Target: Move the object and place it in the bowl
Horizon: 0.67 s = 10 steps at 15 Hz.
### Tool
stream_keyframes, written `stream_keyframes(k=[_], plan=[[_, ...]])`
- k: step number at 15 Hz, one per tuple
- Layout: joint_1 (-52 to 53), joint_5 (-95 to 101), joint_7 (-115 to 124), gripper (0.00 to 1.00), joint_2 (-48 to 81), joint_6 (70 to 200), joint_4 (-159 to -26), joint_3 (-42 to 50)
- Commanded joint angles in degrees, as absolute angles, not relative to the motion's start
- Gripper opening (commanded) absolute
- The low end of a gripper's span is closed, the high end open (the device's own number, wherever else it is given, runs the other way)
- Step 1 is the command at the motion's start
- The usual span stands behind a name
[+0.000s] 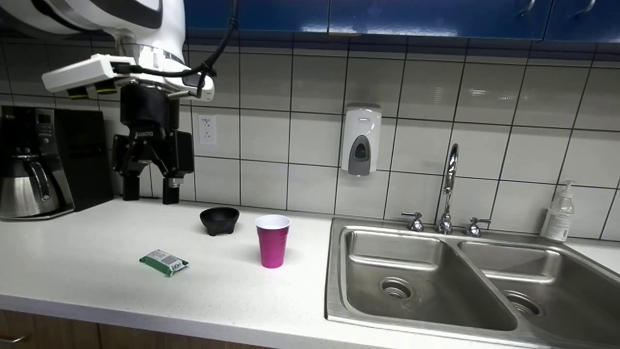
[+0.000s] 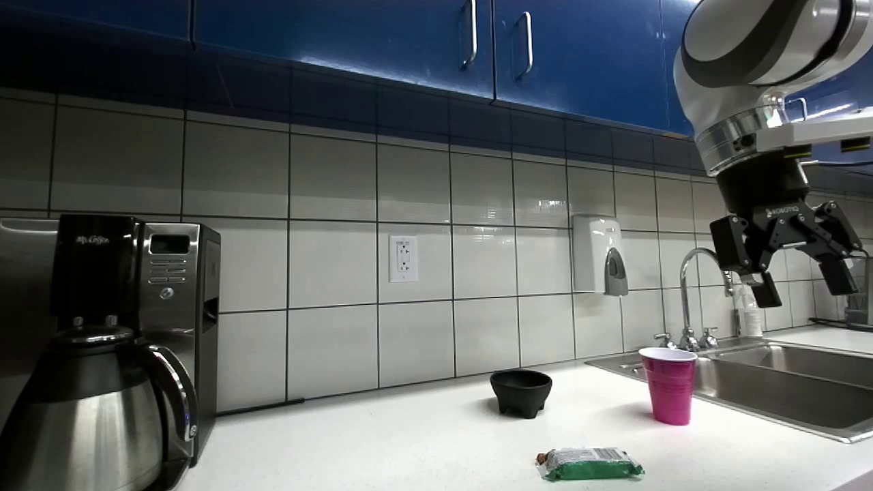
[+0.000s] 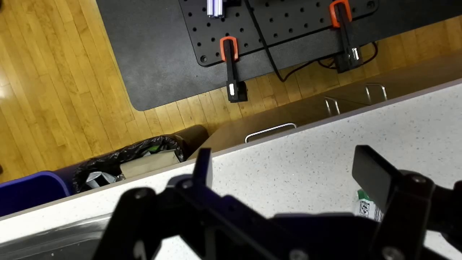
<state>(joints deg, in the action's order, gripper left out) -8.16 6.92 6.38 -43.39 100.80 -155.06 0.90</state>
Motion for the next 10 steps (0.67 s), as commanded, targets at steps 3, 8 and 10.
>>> stream_keyframes(k=[3,8,10], plan=[[-6.19,8.02,5.36,1.00,-41.54,104.05,-156.77,0.56],[-4.40,8.85,4.63,1.00,-36.73,110.61,-158.56,0.09],[-4.08,9.75,4.78,1.00,-33.73,113.99,-158.77,-0.19]])
